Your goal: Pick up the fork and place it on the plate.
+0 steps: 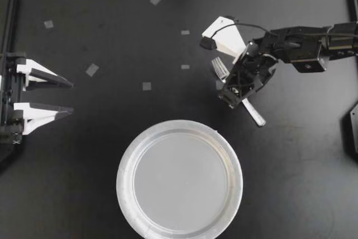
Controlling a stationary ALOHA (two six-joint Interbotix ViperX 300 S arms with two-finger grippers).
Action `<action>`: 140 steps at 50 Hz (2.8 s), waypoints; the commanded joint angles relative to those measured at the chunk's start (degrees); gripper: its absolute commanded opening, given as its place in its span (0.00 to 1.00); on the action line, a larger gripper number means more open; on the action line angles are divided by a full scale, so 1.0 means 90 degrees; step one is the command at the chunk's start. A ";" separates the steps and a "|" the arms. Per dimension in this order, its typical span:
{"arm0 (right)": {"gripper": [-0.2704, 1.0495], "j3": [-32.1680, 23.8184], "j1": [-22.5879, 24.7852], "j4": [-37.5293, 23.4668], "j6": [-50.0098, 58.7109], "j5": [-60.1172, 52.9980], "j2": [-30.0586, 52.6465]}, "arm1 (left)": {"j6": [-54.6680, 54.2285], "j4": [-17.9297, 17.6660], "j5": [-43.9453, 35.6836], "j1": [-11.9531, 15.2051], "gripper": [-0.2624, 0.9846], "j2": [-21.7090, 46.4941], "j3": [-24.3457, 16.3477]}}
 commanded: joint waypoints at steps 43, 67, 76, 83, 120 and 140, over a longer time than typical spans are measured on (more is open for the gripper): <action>0.27 0.0234 0.1045 -0.0498 -0.1680 -0.7334 -0.3262 | 0.0664 0.0127 -0.4814 0.0000 0.72 0.2754 -0.1045; 0.27 0.0420 0.1445 -0.1289 -0.1650 -0.8750 -0.2520 | -0.0303 0.0957 -0.5391 -0.0322 0.72 0.4043 -0.1953; 0.27 0.0547 0.1484 -0.1328 -0.1484 -0.9248 -0.2383 | -0.0557 0.1143 -0.5488 -0.0322 0.72 0.4268 -0.1992; 0.27 0.0625 0.1484 -0.1523 -0.1250 -0.9424 -0.2402 | -0.0537 0.1143 -0.5488 -0.0332 0.72 0.4385 -0.2100; 0.27 0.0908 0.1484 -0.1631 -0.1182 -0.9678 -0.2471 | -0.0537 0.1152 -0.5313 -0.0322 0.19 0.4736 -0.2324; 0.66 0.0908 0.1426 -0.1621 -0.1162 -0.9512 -0.2480 | -0.0498 0.1152 -0.5225 -0.0332 0.18 0.4736 -0.2314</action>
